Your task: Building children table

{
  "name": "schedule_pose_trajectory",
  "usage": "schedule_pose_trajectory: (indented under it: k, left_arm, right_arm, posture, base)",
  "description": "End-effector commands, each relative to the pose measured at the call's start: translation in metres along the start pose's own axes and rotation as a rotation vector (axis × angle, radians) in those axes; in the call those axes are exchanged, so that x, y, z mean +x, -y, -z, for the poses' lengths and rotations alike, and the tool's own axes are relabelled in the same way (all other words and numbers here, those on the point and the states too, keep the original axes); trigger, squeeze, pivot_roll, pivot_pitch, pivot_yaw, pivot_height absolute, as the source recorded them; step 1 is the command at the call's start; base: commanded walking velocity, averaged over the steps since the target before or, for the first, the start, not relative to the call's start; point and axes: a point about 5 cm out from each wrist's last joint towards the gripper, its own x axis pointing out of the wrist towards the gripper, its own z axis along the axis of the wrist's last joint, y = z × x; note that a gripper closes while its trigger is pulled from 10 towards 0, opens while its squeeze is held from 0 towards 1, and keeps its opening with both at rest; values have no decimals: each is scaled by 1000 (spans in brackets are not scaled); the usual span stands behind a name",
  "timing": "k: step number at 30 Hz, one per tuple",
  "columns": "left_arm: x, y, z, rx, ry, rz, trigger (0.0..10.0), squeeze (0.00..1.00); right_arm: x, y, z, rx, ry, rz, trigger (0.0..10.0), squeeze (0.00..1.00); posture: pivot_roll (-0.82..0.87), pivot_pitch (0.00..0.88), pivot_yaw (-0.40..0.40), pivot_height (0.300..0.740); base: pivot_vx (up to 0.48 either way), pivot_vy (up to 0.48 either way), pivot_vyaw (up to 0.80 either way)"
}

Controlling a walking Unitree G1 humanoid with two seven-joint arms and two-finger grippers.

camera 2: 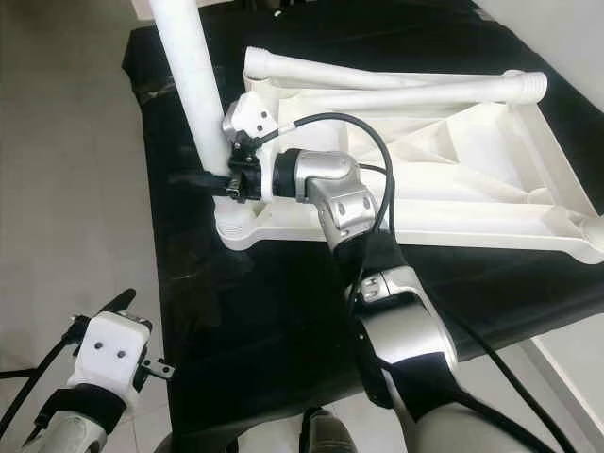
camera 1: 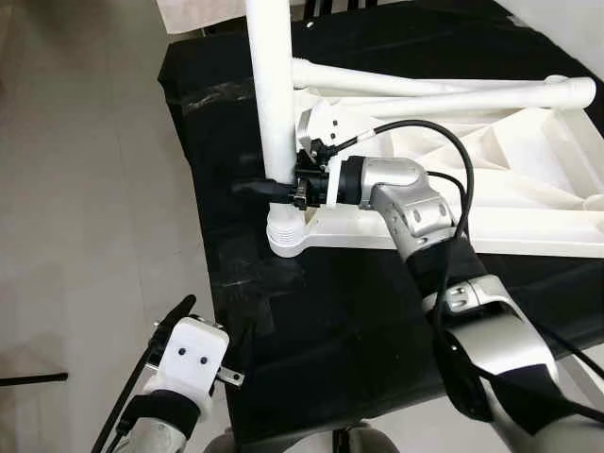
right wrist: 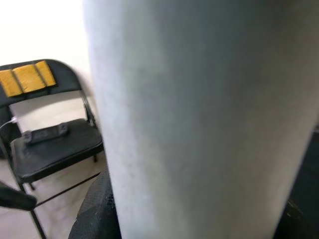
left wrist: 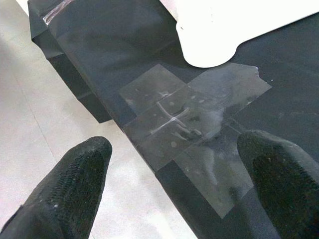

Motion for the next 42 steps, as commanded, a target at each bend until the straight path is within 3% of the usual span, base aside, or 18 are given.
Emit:
schedule_pose_trajectory:
  k: [1, 6, 13, 14, 15, 16, 18, 23, 29, 33, 35, 39, 42]
  left_arm:
    - [-2, -2, 3, 2, -19, -3, 10000, 0]
    - [-2, -3, 3, 6, -21, -3, 10000, 0]
    - [-2, -4, 4, 11, -23, -6, 10000, 0]
    - [-3, -5, 4, 14, -26, -8, 10000, 0]
    - [-3, -5, 4, 14, -26, -8, 10000, 0]
    - [-3, -5, 5, 15, -27, -9, 10000, 0]
    - [-3, -6, 5, 18, -30, -9, 10000, 0]
    - [-4, -7, 7, 23, -34, -8, 10000, 0]
    - [-4, -9, 8, 27, -35, -1, 10000, 0]
    - [5, -19, 4, 50, -6, -29, 10000, 0]
    - [23, -36, -8, 31, 63, -54, 10000, 0]
    - [29, -42, -15, -4, 95, -61, 10000, 0]
    - [49, -53, -55, -68, 256, 89, 10000, 0]
  right_arm:
    - [-11, -4, 37, 125, -109, 49, 10000, 0]
    - [-13, -11, 43, 136, -124, 87, 10000, 0]
    - [-14, -18, 63, 227, -241, 336, 10000, 0]
    - [-23, -25, 78, 257, -323, 618, 10000, 0]
    - [-23, -25, 78, 257, -323, 618, 10000, 0]
    - [-30, -34, 86, 274, -359, 764, 10000, 0]
    - [-34, -52, 91, 303, -366, 890, 10000, 0]
    - [-28, -60, 85, 315, -293, 903, 10000, 0]
    - [-24, -66, 82, 320, -284, 895, 10000, 0]
    - [-20, -70, 81, 343, -253, 868, 10000, 0]
    - [-16, -75, 75, 369, -203, 844, 10000, 0]
    - [-15, -77, 73, 368, -183, 834, 10000, 0]
    - [-18, -74, 71, 360, -152, 817, 10000, 0]
  posture:
    - [-46, 294, -2, 740]
    - [-43, 290, 1, 740]
    - [-36, 285, -6, 740]
    - [-33, 281, -10, 740]
    - [-33, 281, -10, 740]
    - [-26, 276, -9, 740]
    - [-30, 270, 0, 740]
    - [-29, 257, 9, 740]
    - [-31, 245, 14, 740]
    - [-30, 234, 18, 740]
    - [-33, 227, 17, 740]
    - [-32, 226, 16, 740]
    - [-39, 212, 23, 740]
  base:
    - [0, 0, 0]
    - [0, 0, 0]
    - [0, 0, 0]
    - [0, 0, 0]
    - [0, 0, 0]
    - [0, 0, 0]
    - [0, 0, 0]
    - [0, 0, 0]
    - [0, 0, 0]
    - [0, 0, 0]
    - [0, 0, 0]
    - [0, 0, 0]
    - [0, 0, 0]
